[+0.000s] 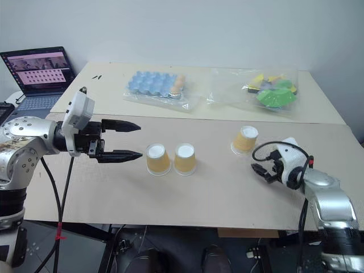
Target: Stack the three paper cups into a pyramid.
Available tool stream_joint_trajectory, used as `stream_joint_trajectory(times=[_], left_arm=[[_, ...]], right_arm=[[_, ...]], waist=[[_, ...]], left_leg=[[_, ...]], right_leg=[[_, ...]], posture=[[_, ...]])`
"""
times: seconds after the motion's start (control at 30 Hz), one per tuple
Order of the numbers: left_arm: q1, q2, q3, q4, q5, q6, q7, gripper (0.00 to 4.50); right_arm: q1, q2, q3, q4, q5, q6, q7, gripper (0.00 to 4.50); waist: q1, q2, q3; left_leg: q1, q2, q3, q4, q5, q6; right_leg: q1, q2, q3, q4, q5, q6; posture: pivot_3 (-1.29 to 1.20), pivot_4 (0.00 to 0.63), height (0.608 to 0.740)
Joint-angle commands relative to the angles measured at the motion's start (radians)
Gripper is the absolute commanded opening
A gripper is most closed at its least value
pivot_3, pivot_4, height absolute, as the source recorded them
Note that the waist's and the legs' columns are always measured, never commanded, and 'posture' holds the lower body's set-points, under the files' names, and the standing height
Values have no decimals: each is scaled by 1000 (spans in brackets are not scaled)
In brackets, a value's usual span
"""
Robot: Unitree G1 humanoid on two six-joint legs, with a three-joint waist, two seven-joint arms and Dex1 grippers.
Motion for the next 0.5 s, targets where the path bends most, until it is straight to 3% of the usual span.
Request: stream_joint_trajectory(times=[0.03, 0.5], left_arm=[[-6, 4, 19, -29, -16, 2, 23, 4435], [0, 28, 8, -41, -37, -3, 26, 4435]], right_arm=[[-61, 20, -11, 0, 20, -33, 12, 4500], [-246, 112, 4, 219, 4, -118, 20, 4500]], waist=[[3, 0, 0], [3, 1, 0]], left_leg=[[0, 0, 0, 0, 0, 0], [-1, -1, 0, -1, 0, 0]], right_leg=[[0, 0, 0, 0, 0, 0], [0, 0, -2, -3, 0, 0]], posture=[[0, 150, 733], [0, 150, 733]])
